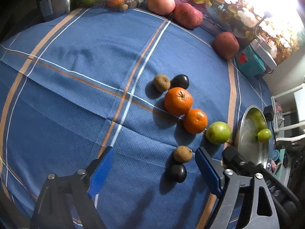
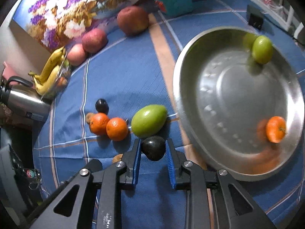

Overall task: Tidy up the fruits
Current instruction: 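Grasp a dark plum with the right tool while the left tool grasps another plum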

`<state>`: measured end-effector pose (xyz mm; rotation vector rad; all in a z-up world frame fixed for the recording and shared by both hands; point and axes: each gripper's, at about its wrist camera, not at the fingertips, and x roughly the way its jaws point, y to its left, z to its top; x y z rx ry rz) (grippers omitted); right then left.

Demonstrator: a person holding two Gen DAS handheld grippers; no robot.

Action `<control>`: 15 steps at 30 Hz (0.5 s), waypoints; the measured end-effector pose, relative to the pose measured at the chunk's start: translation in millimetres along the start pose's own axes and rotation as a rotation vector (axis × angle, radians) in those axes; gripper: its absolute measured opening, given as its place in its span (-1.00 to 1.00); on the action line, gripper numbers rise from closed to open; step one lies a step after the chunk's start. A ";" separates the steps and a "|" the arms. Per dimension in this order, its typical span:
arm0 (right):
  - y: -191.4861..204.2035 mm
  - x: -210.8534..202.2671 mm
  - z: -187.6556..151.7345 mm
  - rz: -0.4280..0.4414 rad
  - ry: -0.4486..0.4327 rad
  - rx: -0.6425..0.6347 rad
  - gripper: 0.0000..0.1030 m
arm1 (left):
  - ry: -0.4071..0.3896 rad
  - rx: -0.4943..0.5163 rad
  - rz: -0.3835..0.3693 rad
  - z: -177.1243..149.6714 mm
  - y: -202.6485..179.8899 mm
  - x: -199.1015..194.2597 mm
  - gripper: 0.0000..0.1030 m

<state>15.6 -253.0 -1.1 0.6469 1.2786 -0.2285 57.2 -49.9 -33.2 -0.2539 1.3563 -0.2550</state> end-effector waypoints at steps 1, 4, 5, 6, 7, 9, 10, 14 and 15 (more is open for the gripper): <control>-1.9 -4.3 0.5 0.000 -0.009 0.005 -0.48 | 0.009 0.008 -0.011 -1.4 -2.7 1.2 0.65; -5.1 -11.6 1.2 0.004 -0.021 0.013 -0.48 | 0.034 0.037 -0.031 -6.5 -12.4 7.0 0.55; -5.8 -12.7 1.0 0.002 -0.023 0.013 -0.48 | 0.044 0.049 -0.031 -8.3 -16.4 10.2 0.50; -6.5 -14.2 0.8 -0.002 -0.026 0.013 -0.48 | 0.051 0.057 -0.029 -9.5 -19.0 12.5 0.46; -6.3 -15.0 0.4 -0.003 -0.027 0.012 -0.48 | 0.062 0.067 -0.027 -11.1 -22.2 16.1 0.39; -5.3 -14.8 0.9 0.000 -0.028 0.013 -0.48 | 0.084 0.082 -0.025 -14.4 -27.1 23.0 0.26; -4.6 -15.2 1.4 0.001 -0.030 0.013 -0.48 | 0.097 0.090 -0.026 -16.1 -29.9 26.8 0.16; -5.4 -18.0 0.9 0.005 -0.034 0.008 -0.48 | 0.120 0.122 -0.011 -21.0 -38.0 35.7 0.01; -5.1 -18.2 0.9 0.006 -0.035 0.008 -0.48 | 0.119 0.131 -0.002 -21.5 -40.6 37.5 -0.01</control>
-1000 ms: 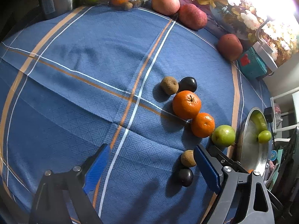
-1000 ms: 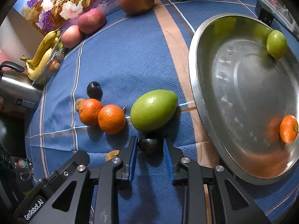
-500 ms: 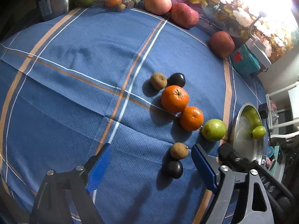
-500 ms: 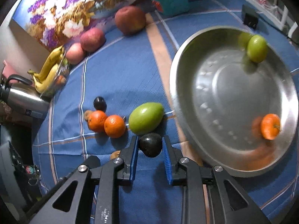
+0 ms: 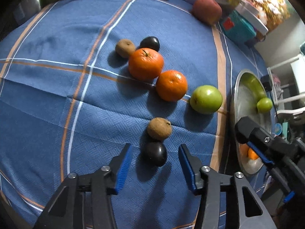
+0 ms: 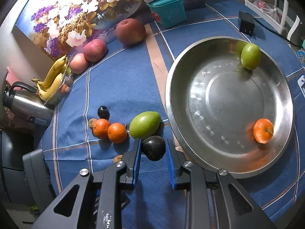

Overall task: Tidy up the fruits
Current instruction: 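Grasp a dark plum with the right tool while the left tool grasps another plum, then carry both held dark plums over the steel pan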

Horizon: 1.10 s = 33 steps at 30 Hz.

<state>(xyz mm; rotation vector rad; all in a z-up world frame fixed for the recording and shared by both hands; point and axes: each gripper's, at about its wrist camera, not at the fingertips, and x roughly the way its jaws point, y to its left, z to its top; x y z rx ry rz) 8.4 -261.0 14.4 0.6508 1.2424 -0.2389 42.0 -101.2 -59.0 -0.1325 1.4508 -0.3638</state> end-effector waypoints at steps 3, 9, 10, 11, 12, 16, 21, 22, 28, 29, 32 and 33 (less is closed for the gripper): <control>0.2 -0.2 0.8 0.003 0.000 -0.001 -0.48 | -0.006 0.014 0.016 -0.2 -4.4 1.2 -0.19; -0.1 -0.8 2.1 0.007 0.001 0.001 -0.49 | -0.008 0.024 0.020 2.4 -7.0 0.2 -0.38; -0.3 -1.2 2.2 0.008 0.000 0.001 -0.49 | -0.010 0.023 0.020 2.1 -6.8 -0.7 -0.41; -0.6 -1.7 2.2 0.009 0.000 0.001 -0.49 | -0.011 0.023 0.019 2.3 -7.6 0.1 -0.42; -0.7 -2.1 2.2 0.010 0.000 0.001 -0.49 | -0.010 0.023 0.017 -0.5 -5.0 -2.2 -0.43; -1.6 -4.1 2.5 0.017 -0.003 0.001 -0.49 | -0.011 0.019 0.009 -2.1 -2.1 -6.1 -0.43; -3.2 -6.0 2.9 0.023 -0.002 0.003 -0.48 | -0.048 0.014 -0.007 -3.2 -0.3 -19.8 -0.44; -3.5 -6.1 2.9 0.024 -0.002 0.003 -0.48 | -0.058 0.013 -0.008 -3.3 -0.1 -23.0 -0.43; -9.0 -10.9 5.6 -0.018 -0.024 -0.004 -0.48 | -0.101 0.020 -0.030 -2.5 -3.8 -37.4 -0.44; -11.4 -12.0 6.2 -0.030 -0.031 0.000 -0.48 | -0.113 0.029 -0.034 -2.6 -6.1 -40.3 -0.44; -28.6 -17.2 10.4 -0.082 -0.055 0.041 -0.48 | -0.151 0.064 -0.044 -2.4 -16.0 -49.5 -0.44; -34.5 -18.9 11.8 -0.097 -0.062 0.054 -0.48 | -0.163 0.075 -0.047 -2.1 -20.0 -51.8 -0.44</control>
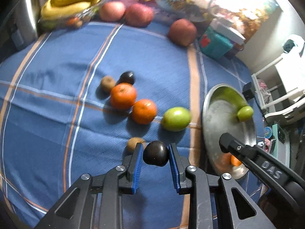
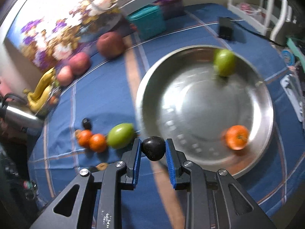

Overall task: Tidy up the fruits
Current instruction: 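Carry both held dark plums over the steel pan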

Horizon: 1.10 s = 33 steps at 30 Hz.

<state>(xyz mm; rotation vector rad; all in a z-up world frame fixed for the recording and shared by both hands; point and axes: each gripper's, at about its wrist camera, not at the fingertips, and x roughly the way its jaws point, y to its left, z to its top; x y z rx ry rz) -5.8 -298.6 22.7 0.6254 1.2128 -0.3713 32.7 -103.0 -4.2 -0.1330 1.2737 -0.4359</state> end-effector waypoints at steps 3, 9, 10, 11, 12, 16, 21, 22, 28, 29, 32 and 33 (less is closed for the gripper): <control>-15.2 -5.2 5.6 -0.050 -0.027 0.027 -0.48 | -0.027 0.036 -0.016 2.0 -14.1 -3.3 -0.44; -36.7 -13.8 13.6 -0.093 -0.067 0.060 -0.48 | -0.069 0.131 -0.072 5.4 -49.8 -1.2 -0.44; -39.1 -14.0 14.9 -0.098 -0.070 0.063 -0.48 | -0.078 0.152 -0.080 5.8 -56.6 0.3 -0.44; -41.9 -14.5 16.0 -0.099 -0.071 0.065 -0.48 | -0.085 0.166 -0.085 6.2 -63.2 2.3 -0.44; -43.8 -14.3 17.0 -0.100 -0.073 0.069 -0.48 | -0.093 0.182 -0.092 6.1 -67.7 3.1 -0.44; -52.3 -10.3 21.5 -0.113 -0.073 0.085 -0.48 | -0.115 0.238 -0.107 8.8 -85.2 10.3 -0.43; -60.6 -1.6 25.1 -0.116 -0.057 0.105 -0.48 | -0.121 0.252 -0.122 12.8 -94.4 23.8 -0.44; -61.7 -0.1 25.0 -0.119 -0.053 0.109 -0.48 | -0.124 0.254 -0.123 14.2 -95.7 26.4 -0.44; -70.2 9.8 28.0 -0.124 -0.033 0.128 -0.48 | -0.108 0.253 -0.134 19.3 -99.6 42.6 -0.44; -71.1 10.9 28.2 -0.125 -0.028 0.133 -0.48 | -0.106 0.254 -0.134 19.4 -100.2 44.6 -0.44; -74.1 13.9 28.7 -0.125 -0.021 0.141 -0.48 | -0.099 0.254 -0.128 19.1 -102.0 49.8 -0.42; -75.1 14.8 28.8 -0.124 -0.018 0.141 -0.48 | -0.098 0.254 -0.125 18.7 -102.7 50.9 -0.42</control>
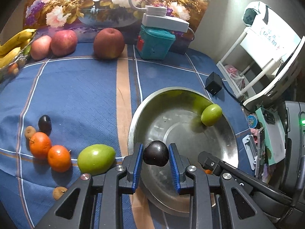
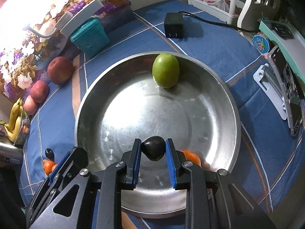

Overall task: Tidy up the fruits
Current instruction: 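Carry both held dark plums over the steel pan, then open the right tool over the pan while the left tool drops its plum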

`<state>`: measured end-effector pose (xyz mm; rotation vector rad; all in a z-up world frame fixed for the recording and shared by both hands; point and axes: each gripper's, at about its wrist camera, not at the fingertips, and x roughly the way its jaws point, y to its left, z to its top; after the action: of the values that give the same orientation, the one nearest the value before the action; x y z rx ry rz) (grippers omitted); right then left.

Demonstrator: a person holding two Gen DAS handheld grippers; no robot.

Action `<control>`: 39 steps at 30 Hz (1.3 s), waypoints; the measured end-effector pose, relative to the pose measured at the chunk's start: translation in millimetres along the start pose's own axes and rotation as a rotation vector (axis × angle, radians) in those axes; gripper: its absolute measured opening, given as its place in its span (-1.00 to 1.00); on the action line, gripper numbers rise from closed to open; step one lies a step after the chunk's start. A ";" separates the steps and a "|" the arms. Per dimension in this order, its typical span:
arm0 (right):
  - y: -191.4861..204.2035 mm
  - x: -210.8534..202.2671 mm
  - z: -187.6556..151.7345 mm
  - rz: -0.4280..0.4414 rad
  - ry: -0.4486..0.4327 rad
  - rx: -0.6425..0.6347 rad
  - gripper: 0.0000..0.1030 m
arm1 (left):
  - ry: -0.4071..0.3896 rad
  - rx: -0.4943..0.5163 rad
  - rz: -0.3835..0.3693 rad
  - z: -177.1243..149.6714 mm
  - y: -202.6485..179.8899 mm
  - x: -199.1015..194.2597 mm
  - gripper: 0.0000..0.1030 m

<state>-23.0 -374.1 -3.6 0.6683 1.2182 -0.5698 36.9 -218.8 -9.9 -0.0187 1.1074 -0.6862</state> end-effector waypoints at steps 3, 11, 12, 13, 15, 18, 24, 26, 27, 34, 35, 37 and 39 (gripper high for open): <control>-1.2 2.5 0.2 0.001 0.007 0.005 -0.48 | 0.008 0.000 0.004 -1.0 -0.1 3.9 -0.42; 0.3 5.8 0.0 -0.010 0.017 0.002 -0.48 | 0.022 0.003 0.016 -2.2 1.8 9.7 -0.40; 0.6 6.6 0.1 -0.013 0.019 0.001 -0.48 | 0.024 0.003 0.017 -2.1 1.7 10.5 -0.40; 0.6 6.9 0.1 -0.013 0.019 0.003 -0.48 | 0.025 0.002 0.015 -2.2 2.1 10.9 -0.40; 1.1 7.5 0.0 -0.015 0.019 0.005 -0.48 | 0.025 0.001 0.015 -2.3 2.1 10.9 -0.40; 1.5 7.5 0.2 -0.020 0.019 0.004 -0.47 | 0.025 0.000 0.014 -2.0 1.8 11.0 -0.40; -0.3 4.5 1.1 -0.027 0.011 0.008 -0.39 | 0.024 -0.006 0.008 -1.8 4.0 9.4 -0.30; -0.7 2.8 1.5 -0.026 0.009 0.005 -0.39 | 0.025 -0.011 0.003 -1.7 4.8 8.3 -0.28; -0.8 2.0 1.7 -0.025 0.008 0.003 -0.39 | 0.025 -0.012 0.003 -1.9 4.9 7.7 -0.28; 1.6 -4.3 1.2 -0.022 0.000 -0.017 -0.39 | 0.027 -0.009 0.022 -1.5 4.9 2.3 -0.25; 1.9 -5.1 0.8 -0.024 -0.001 -0.020 -0.39 | 0.032 -0.006 0.037 -1.7 4.9 1.5 -0.24; 3.0 -5.9 0.6 -0.028 -0.003 -0.024 -0.39 | 0.036 -0.002 0.058 -1.3 6.2 -0.3 -0.22; 4.5 -6.1 0.5 -0.037 -0.005 -0.031 -0.39 | 0.043 -0.003 0.082 -1.2 8.6 -2.8 -0.21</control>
<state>-21.1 -371.2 3.1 0.6193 1.2346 -0.5821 39.5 -210.2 -11.2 0.0386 1.1441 -0.6136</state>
